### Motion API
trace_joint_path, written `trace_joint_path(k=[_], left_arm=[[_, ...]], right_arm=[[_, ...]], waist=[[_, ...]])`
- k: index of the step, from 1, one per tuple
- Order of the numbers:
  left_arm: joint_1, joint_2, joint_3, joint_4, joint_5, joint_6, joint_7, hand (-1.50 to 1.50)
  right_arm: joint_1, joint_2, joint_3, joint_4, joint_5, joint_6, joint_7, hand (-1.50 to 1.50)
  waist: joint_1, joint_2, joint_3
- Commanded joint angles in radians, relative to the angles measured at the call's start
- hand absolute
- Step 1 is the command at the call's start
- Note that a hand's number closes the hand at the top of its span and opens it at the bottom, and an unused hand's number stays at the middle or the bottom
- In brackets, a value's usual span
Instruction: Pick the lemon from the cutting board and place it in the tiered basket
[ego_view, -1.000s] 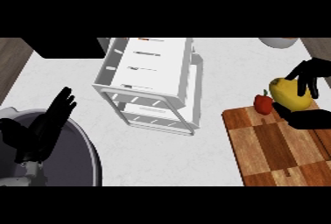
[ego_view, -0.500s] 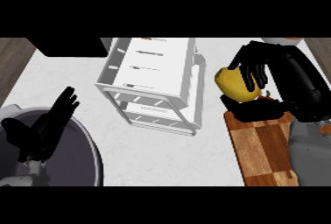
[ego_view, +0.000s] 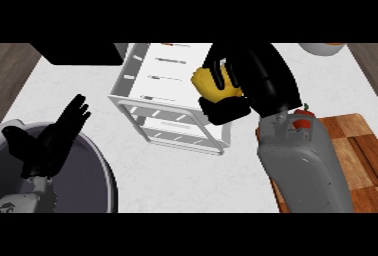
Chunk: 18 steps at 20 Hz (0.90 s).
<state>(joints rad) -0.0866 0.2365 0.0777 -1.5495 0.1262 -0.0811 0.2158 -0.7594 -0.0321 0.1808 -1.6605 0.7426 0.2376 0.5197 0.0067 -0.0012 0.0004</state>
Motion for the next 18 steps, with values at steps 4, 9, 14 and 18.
trace_joint_path(k=[4,9,14,18], left_arm=[[-0.039,-0.013,0.008,-0.036,-0.012,0.027,0.067,0.0],[0.052,-0.016,-0.004,-0.039,0.0,-0.032,-0.006,0.0],[-0.015,-0.034,0.002,-0.007,-0.015,0.003,0.018,0.0],[0.041,-0.02,0.002,-0.032,-0.016,-0.025,-0.015,0.0]], right_arm=[[-0.054,0.025,-0.013,0.143,0.017,-0.02,0.005,1.5],[-0.051,0.031,0.045,0.263,0.046,-0.145,-0.059,1.5],[-0.072,0.031,0.063,0.377,0.083,-0.251,-0.107,1.5],[-0.134,0.03,0.067,0.48,0.093,-0.327,-0.094,1.5]], waist=[[-0.001,0.001,0.0],[0.008,0.003,-0.001],[0.004,0.005,-0.001],[0.023,0.009,-0.001]])
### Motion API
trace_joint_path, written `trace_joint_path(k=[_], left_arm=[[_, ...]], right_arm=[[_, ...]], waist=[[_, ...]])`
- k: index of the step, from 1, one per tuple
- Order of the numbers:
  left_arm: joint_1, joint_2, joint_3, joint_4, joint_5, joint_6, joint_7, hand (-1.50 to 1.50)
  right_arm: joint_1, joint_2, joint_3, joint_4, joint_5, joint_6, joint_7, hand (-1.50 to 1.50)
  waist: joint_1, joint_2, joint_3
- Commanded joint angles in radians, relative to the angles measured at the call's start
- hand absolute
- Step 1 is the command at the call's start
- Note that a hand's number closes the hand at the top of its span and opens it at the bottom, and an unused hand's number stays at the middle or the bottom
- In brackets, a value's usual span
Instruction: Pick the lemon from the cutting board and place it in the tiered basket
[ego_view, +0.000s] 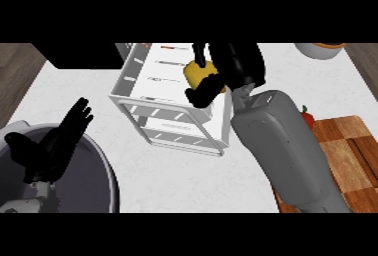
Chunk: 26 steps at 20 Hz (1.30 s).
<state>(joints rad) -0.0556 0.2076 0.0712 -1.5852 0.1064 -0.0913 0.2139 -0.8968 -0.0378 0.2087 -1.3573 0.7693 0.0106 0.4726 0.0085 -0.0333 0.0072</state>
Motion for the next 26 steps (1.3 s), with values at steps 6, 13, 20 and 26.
trace_joint_path(k=[6,13,20,26], left_arm=[[-0.076,-0.006,-0.011,-0.022,-0.009,0.022,0.087,0.0],[0.018,-0.025,-0.012,-0.054,-0.029,0.014,0.027,0.0],[-0.04,-0.03,0.009,0.028,-0.022,0.009,0.004,0.0],[-0.085,-0.035,0.006,0.057,-0.037,0.021,0.015,0.0]], right_arm=[[-0.034,0.036,0.042,0.287,-0.026,-0.354,-0.108,1.5],[-0.09,0.037,0.133,0.442,-0.107,-0.455,-0.181,-1.5],[-0.172,0.038,0.044,0.423,-0.345,-0.513,-0.155,-1.5],[-0.118,0.038,-0.117,0.376,-0.508,-0.536,-0.293,-1.5]], waist=[[0.029,0.041,-0.007],[0.013,0.036,-0.007],[0.018,0.037,-0.007],[-0.001,0.04,-0.006]])
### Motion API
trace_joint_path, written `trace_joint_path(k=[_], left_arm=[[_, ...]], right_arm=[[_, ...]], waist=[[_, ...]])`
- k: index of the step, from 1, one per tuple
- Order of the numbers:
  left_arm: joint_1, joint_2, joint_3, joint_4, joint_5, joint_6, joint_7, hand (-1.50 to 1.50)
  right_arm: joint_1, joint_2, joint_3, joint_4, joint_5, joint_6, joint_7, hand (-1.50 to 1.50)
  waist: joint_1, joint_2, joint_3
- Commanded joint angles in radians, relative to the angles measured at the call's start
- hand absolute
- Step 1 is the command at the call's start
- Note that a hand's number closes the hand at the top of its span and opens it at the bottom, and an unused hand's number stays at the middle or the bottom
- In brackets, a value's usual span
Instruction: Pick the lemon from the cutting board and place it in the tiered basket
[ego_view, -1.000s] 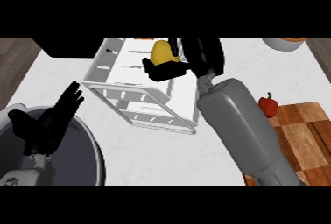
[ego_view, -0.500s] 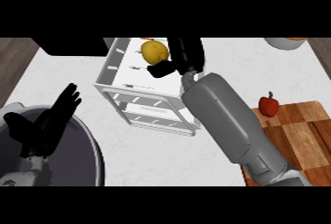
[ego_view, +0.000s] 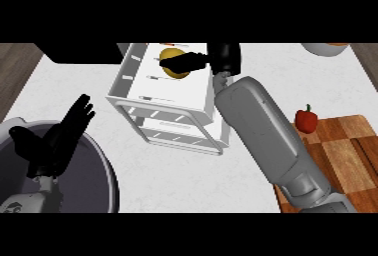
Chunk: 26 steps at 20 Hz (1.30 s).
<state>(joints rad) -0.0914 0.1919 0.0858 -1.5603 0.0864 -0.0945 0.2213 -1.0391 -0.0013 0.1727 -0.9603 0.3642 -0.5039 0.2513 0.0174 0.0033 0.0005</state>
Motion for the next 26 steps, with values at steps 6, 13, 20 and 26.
trace_joint_path(k=[6,13,20,26], left_arm=[[0.069,-0.012,0.006,-0.038,0.005,0.002,-0.002,0.0],[-0.009,0.005,0.028,-0.007,0.0,0.016,0.051,0.0],[0.074,0.01,0.031,-0.031,-0.001,-0.021,-0.025,0.0],[0.034,0.002,0.032,-0.019,-0.013,-0.007,-0.003,0.0]], right_arm=[[0.108,-0.042,-0.187,-0.189,-0.189,-0.026,-0.057,-1.5],[0.141,-0.208,-0.301,-0.297,-0.232,0.009,0.032,-1.5],[0.257,-0.429,-0.484,-0.307,-0.389,0.206,-0.042,-1.5],[0.358,-0.548,-0.601,-0.265,-0.501,0.362,-0.132,-1.5]], waist=[[-0.023,-0.008,0.0],[-0.033,-0.009,0.0],[-0.023,-0.006,0.0],[-0.018,-0.003,0.0]])
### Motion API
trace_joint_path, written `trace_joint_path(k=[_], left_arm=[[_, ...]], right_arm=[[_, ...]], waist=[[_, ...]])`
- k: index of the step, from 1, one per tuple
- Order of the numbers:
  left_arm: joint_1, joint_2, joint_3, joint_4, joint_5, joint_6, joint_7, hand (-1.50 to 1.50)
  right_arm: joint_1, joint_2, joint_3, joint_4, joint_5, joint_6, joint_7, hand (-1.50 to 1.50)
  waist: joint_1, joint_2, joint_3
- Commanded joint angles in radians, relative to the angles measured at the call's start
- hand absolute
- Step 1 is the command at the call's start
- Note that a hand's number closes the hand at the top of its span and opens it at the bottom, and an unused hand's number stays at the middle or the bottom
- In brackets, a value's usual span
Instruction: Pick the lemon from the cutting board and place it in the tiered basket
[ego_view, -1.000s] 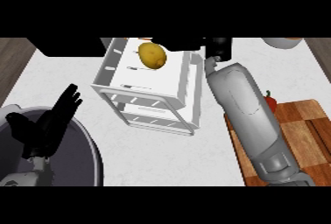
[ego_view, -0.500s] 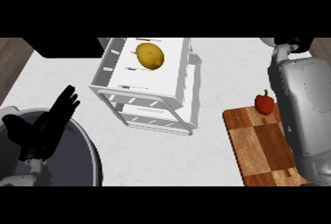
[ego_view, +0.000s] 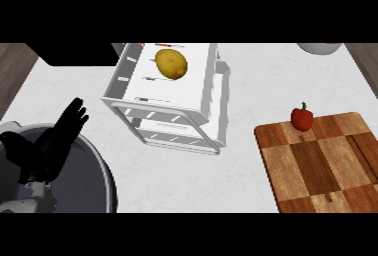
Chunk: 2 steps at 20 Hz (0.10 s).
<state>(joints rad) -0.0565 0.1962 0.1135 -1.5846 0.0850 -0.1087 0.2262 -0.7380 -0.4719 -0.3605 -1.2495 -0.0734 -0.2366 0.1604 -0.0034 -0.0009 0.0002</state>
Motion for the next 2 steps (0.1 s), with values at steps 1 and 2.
trace_joint_path(k=[1,2], left_arm=[[-0.043,0.004,0.009,0.009,-0.001,0.001,0.013,0.0],[0.029,-0.015,-0.011,-0.058,-0.009,0.007,0.007,0.0]], right_arm=[[-0.015,-0.089,-0.055,0.136,-0.04,0.093,-0.081,-1.5],[0.064,-0.11,-0.085,0.012,-0.086,0.124,-0.034,-1.5]], waist=[[0.01,0.003,0.0],[0.004,-0.001,0.0]])
